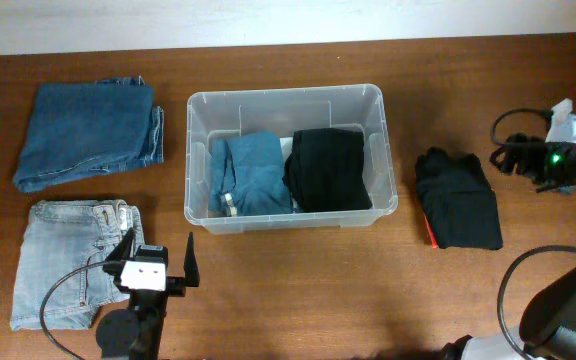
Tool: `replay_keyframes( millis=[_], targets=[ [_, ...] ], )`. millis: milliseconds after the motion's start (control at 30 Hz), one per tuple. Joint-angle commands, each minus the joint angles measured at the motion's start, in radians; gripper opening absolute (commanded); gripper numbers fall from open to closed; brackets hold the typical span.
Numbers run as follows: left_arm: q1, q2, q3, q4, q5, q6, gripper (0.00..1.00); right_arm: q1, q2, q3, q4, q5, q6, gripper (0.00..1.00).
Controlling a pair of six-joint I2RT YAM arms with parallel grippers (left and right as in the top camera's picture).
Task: Pack container
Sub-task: 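Grasp the black garment with red trim with the right gripper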
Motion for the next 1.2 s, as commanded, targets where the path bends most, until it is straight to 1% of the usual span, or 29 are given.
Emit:
replay_keyframes(
  millis=[0,200,700,933,1000,1033,1100,1167],
  targets=[
    [0.005,-0.005,-0.006,0.0,-0.007,0.016,0.99,-0.001,0.055,-0.051,-0.004,-0.043,-0.196,0.99],
    [0.005,-0.005,-0.006,0.0,-0.007,0.016,0.99,-0.001,0.117,-0.09,0.008,-0.042,-0.199,0.99],
    [0.005,-0.005,-0.006,0.0,-0.007,0.016,1.0,-0.001,0.306,-0.092,-0.014,-0.031,-0.214,0.99],
    [0.005,-0.005,-0.006,0.0,-0.007,0.016,0.99,-0.001,0.331,-0.092,-0.011,-0.013,-0.214,0.99],
    [0.005,-0.005,-0.006,0.0,-0.007,0.016,0.99,0.0,0.331,-0.092,-0.009,-0.016,-0.214,1.0],
    [0.005,-0.005,-0.006,0.0,-0.007,0.016,0.99,0.0,0.332,-0.092,-0.007,-0.017,-0.213,0.96],
    [0.005,-0.005,-0.006,0.0,-0.007,0.016,0.99,0.006,0.332,-0.092,-0.007,-0.016,-0.214,0.91],
    [0.005,-0.005,-0.006,0.0,-0.007,0.016,0.99,0.021,0.332,-0.092,-0.003,-0.006,-0.213,0.9]
  ],
)
